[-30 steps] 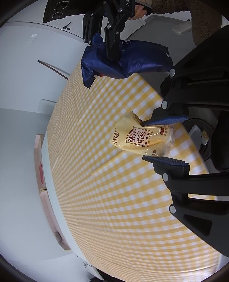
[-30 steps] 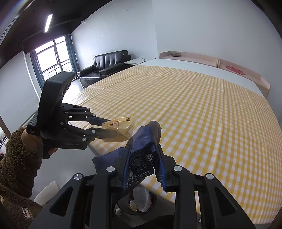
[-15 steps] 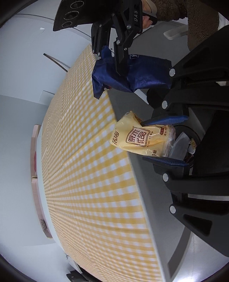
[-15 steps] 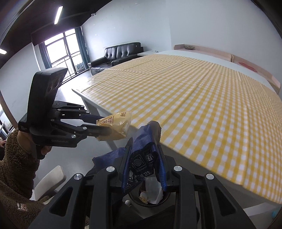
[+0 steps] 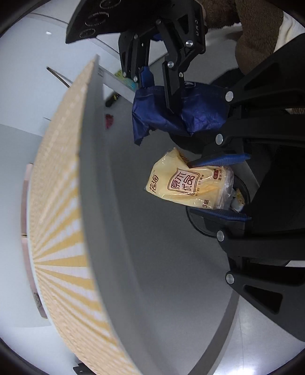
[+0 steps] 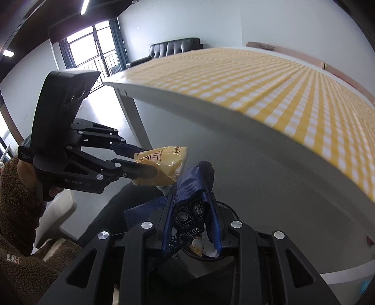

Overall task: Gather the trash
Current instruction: 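Carry the bread bag and blue packet off the table over the wastebasket, then open both tools, dropping the bread bag and blue packet into the wastebasket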

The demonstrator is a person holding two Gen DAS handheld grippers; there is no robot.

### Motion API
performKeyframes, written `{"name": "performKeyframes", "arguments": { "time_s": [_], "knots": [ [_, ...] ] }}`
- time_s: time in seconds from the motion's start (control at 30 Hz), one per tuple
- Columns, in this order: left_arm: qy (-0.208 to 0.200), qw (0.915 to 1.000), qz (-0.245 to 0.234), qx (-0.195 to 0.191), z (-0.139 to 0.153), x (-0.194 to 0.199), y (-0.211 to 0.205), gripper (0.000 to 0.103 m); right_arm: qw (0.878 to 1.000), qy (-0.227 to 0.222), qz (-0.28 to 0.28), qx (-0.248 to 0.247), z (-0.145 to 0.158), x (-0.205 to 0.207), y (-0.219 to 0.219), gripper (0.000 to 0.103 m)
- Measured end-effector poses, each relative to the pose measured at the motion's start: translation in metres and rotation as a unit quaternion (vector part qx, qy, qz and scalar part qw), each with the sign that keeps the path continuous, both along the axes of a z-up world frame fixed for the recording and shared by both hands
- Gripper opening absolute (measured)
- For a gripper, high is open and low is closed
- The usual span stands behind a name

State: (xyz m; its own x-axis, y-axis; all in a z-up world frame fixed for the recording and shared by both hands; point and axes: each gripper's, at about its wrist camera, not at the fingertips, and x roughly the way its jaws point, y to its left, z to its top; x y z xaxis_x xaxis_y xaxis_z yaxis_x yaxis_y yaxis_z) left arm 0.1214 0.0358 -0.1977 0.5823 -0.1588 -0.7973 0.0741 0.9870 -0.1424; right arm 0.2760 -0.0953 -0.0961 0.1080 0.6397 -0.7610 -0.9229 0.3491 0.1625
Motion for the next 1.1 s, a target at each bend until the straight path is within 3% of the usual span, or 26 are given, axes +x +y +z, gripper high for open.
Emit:
{"name": "performKeyframes", "arguments": {
  "time_s": [0.37, 0.5, 0.83, 0.9, 0.97, 1.0, 1.03, 1.1],
  "knots": [
    [0.065, 0.9976, 0.02, -0.017, -0.075, 0.033, 0.01, 0.032, 0.998, 0.027, 0.0, -0.054, -0.086, 0.021, 0.039, 0.032],
    [0.092, 0.9954, 0.027, 0.004, -0.1, 0.045, 0.014, 0.032, 0.997, 0.042, -0.004, -0.069, -0.117, 0.033, 0.051, 0.032],
    [0.161, 0.9868, 0.018, 0.004, -0.151, 0.07, 0.025, 0.034, 0.992, 0.057, -0.008, -0.111, -0.178, 0.06, 0.082, 0.033],
    [0.167, 0.9859, 0.009, 0.009, -0.156, 0.068, 0.027, 0.042, 0.992, 0.057, -0.013, -0.116, -0.183, 0.063, 0.085, 0.034],
    [0.169, 0.9852, 0.011, 0.025, -0.16, 0.07, 0.028, 0.084, 0.991, 0.059, -0.012, -0.12, -0.185, 0.07, 0.083, 0.037],
    [0.168, 0.985, 0.017, 0.038, -0.163, 0.071, 0.028, 0.096, 0.991, 0.057, -0.011, -0.124, -0.187, 0.071, 0.083, 0.045],
    [0.174, 0.9836, 0.015, 0.045, -0.165, 0.071, 0.028, 0.098, 0.991, 0.056, -0.013, -0.124, -0.187, 0.073, 0.082, 0.067],
    [0.182, 0.9829, 0.018, 0.023, -0.166, 0.072, 0.032, 0.098, 0.99, 0.062, -0.017, -0.127, -0.19, 0.075, 0.082, 0.099]
  ]
}}
